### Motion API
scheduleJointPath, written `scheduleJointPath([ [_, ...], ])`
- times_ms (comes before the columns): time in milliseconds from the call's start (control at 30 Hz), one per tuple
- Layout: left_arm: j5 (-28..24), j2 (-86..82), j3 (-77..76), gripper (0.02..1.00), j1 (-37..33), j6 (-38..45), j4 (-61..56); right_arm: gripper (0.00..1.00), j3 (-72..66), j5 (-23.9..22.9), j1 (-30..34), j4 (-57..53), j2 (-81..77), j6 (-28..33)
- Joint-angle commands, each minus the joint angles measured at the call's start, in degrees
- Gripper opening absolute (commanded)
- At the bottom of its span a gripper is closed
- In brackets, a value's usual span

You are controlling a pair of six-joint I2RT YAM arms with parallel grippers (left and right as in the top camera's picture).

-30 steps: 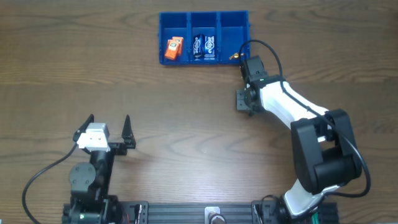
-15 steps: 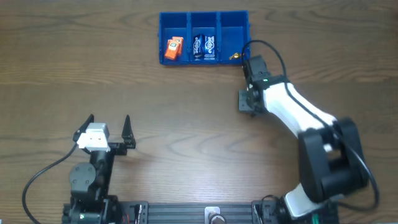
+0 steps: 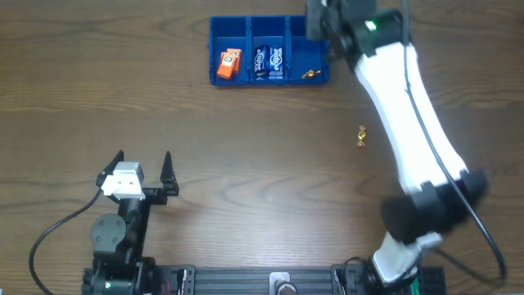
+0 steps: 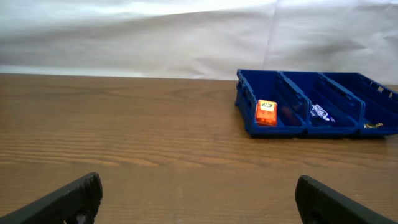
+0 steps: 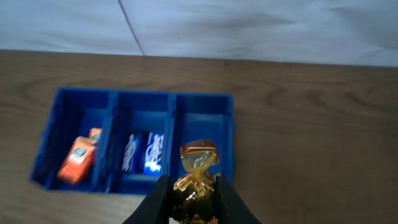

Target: Sort Candies Into Trays

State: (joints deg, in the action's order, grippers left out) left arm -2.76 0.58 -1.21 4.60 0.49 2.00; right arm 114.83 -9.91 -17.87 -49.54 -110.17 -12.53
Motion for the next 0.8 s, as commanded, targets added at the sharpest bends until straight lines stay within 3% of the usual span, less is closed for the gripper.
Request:
scheduleJointPath([
  [33,0.3,-0.3,0.9,0.998,-0.2,0.8,2.4,0.036,4.9,-0.9,0.4,0.0,-11.5,2.1],
  [233,0.4,-0.3,0.9,0.998,-0.2,0.8,2.4,0.04,4.9,1.0,1.2,1.9,-16.6,1.9],
  [267,0.4,-0.3,0.9,0.998,-0.2,0.8,2.4,0.084,4.9,1.0,1.2,1.9,-17.0,1.9],
  [367,0.4,-0.3,0.9,1.0,-0.2,0.8,2.4,0.419,4.9,1.0,1.2,1.9,-17.9,1.9],
  [400,0.4,-0.3,0.9,0.996,-0.2,0.8,2.4,0.649,4.9,1.0,1.2,1.9,-17.9,1.9],
  [433,0.4,-0.3,0.9,0.998,-0.2,0.8,2.4,0.779,4.9,1.0,1.2,1.9,-17.9,1.9],
  [533,0.4,-0.3,0.9,0.998,-0.2,0.8,2.4,0.993,4.9,1.0,1.2,1.6,-17.9,1.9],
  [800,0.3,-0.3,0.9,0.996,-0.2,0.8,2.4,1.0,4.5,-0.8,1.7,-8.9,-9.5,2.0],
])
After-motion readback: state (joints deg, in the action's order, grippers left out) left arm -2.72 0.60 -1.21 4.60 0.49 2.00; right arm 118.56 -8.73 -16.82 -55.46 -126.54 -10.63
